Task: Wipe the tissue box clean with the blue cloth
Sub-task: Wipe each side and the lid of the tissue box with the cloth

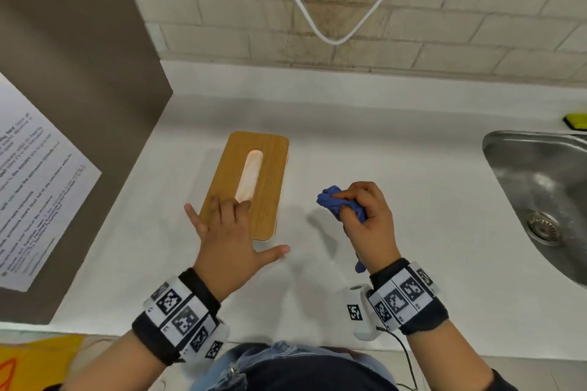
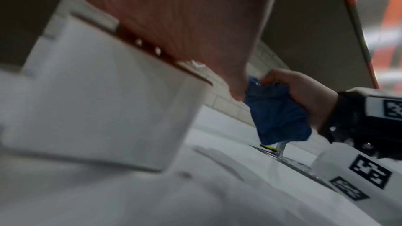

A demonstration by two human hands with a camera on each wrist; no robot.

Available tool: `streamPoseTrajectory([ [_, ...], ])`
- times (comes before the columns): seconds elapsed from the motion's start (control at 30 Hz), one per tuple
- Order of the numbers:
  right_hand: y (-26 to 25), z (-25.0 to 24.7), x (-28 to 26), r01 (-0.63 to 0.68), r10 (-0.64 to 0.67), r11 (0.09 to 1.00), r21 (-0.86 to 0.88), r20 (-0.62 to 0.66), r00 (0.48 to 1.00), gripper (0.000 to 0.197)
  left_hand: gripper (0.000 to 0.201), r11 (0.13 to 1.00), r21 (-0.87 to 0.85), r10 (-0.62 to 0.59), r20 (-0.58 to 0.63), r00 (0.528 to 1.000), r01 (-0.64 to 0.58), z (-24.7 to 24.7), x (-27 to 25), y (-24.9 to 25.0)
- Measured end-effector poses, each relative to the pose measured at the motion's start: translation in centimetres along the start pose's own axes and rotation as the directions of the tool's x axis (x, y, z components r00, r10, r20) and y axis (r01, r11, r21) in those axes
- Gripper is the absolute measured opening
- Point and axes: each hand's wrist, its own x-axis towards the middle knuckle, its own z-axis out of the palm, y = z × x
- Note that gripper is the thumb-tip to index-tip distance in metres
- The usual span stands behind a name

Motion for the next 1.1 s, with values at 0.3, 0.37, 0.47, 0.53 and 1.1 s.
streamPoseTrajectory([
  [0.3, -0.6, -0.2, 0.9, -0.007, 0.007, 0.999, 0.034, 0.012, 1.0, 0.039, 0.072, 0.961, -0.273, -0.03, -0.231, 0.973, -0.035, 0.6, 1.0, -2.2],
  [0.37, -0.1, -0.1, 1.6, 0.016, -0.015, 1.0, 0.022, -0.041, 0.999, 0.023, 0.067, 0.884, -0.459, -0.016, -0.211, 0.977, -0.085, -0.5, 1.6, -3.9],
  [0.47, 0.8, 0.5, 3.0, 0.026, -0.022, 0.999, 0.026, -0.13, 0.991, 0.019, 0.041, 0.648, -0.746, 0.072, -0.137, 0.988, -0.151, -1.4, 2.2, -6.1],
  [0.53, 1.1, 1.2, 4.0, 0.08, -0.078, 0.997, 0.002, -0.196, 0.977, 0.022, 0.038, 0.506, -0.856, 0.123, -0.049, 0.991, -0.105, -1.8, 2.5, -6.8],
  [1.1, 4.2, 4.0, 5.4, 0.391, -0.336, 0.824, -0.41, 0.203, 0.92, 0.019, 0.037, 0.199, -0.974, 0.112, 0.132, 0.985, 0.108, -1.1, 5.4, -8.3],
])
